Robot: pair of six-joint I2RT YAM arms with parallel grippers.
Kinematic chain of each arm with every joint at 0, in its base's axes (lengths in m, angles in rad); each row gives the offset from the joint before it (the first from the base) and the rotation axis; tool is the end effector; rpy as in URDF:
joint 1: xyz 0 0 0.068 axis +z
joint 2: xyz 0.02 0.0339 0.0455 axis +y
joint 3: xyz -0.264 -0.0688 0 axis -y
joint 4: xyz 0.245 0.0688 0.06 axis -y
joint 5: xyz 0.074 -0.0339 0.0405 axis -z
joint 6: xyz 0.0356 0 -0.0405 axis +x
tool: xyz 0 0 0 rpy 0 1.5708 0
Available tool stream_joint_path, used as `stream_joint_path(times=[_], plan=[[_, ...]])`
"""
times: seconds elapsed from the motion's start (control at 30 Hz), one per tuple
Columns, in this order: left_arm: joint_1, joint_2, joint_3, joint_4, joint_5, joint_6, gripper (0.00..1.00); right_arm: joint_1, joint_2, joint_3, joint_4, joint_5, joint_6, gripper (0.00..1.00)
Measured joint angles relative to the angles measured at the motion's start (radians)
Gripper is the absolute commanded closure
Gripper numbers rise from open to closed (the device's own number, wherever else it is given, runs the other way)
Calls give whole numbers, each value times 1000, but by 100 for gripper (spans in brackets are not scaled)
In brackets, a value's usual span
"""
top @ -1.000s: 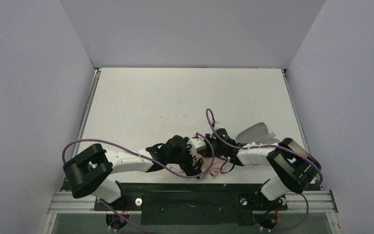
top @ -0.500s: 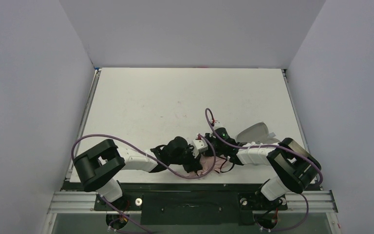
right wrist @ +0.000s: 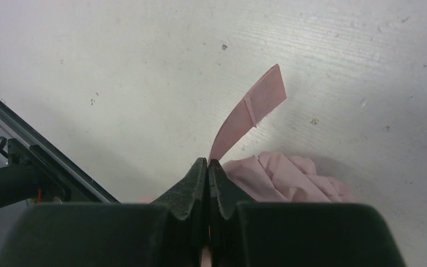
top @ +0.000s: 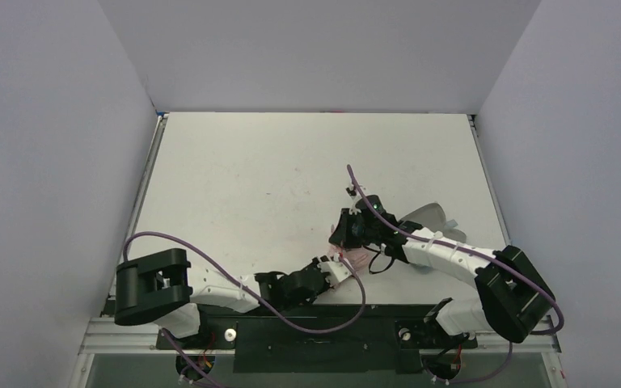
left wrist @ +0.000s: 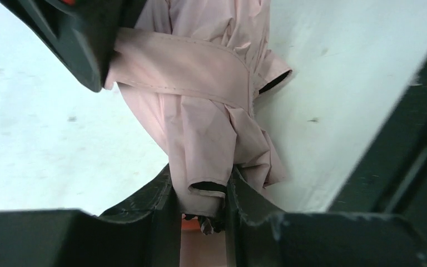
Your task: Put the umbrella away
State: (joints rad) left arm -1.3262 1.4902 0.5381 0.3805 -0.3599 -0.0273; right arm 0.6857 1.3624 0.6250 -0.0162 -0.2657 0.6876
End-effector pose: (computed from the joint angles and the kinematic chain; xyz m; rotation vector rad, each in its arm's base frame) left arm 0.0800 -0.2686 0.1538 1.1145 1.8159 -0.4240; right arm 0.2000 0.1757 0.1773 -0.1426 2.5059 0.9467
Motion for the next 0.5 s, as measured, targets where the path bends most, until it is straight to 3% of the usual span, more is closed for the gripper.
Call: stream_joint_path(times=[0.2, 0.5], plan=[[-111, 101, 36, 48, -351, 177, 100, -4, -27, 85, -93, -2, -27, 100], [-201, 325, 113, 182, -598, 389, 100, -21, 121, 98, -66, -50, -43, 100]])
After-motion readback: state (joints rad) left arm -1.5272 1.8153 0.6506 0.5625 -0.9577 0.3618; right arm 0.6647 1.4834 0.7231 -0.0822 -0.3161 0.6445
